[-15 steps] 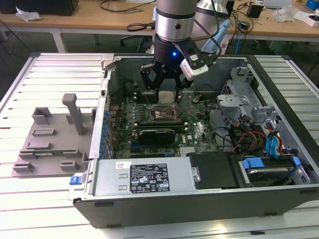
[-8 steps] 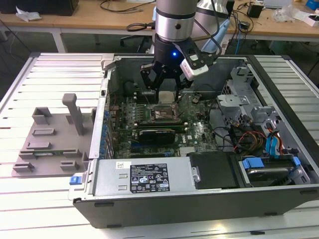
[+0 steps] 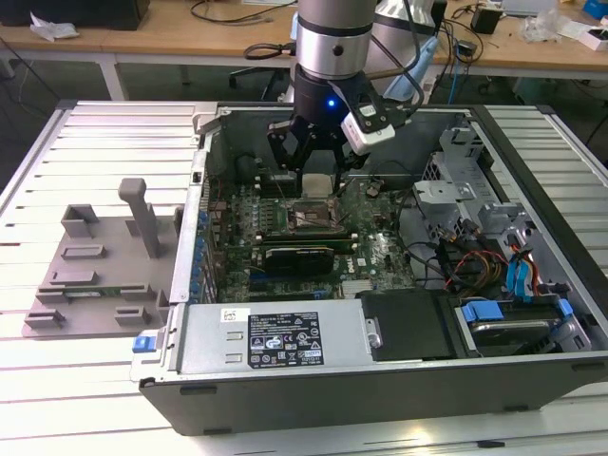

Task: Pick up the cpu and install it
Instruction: 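Place the cpu into insertion slot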

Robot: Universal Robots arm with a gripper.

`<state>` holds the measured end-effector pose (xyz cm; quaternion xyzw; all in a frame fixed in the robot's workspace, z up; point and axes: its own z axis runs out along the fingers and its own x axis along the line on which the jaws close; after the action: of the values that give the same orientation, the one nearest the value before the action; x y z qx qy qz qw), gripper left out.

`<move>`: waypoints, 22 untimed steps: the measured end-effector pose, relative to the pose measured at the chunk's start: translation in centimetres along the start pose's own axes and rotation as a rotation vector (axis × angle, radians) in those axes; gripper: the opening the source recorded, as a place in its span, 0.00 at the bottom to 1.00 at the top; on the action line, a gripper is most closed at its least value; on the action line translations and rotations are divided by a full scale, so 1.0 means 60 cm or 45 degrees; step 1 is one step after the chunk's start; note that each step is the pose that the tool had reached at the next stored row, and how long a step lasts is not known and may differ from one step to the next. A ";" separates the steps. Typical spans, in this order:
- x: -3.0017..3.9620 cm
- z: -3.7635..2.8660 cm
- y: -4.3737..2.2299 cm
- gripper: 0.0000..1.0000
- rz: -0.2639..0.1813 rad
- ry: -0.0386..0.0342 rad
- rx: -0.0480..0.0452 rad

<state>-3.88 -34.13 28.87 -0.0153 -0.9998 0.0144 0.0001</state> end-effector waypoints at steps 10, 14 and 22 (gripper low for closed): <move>0.000 0.000 0.000 0.55 0.173 0.0050 0.000; 0.000 0.000 0.000 0.55 0.213 0.0061 0.001; 0.000 0.001 0.000 0.55 0.341 0.0097 0.002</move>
<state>-3.89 -34.13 28.83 -0.1486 -0.9888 0.0150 0.0020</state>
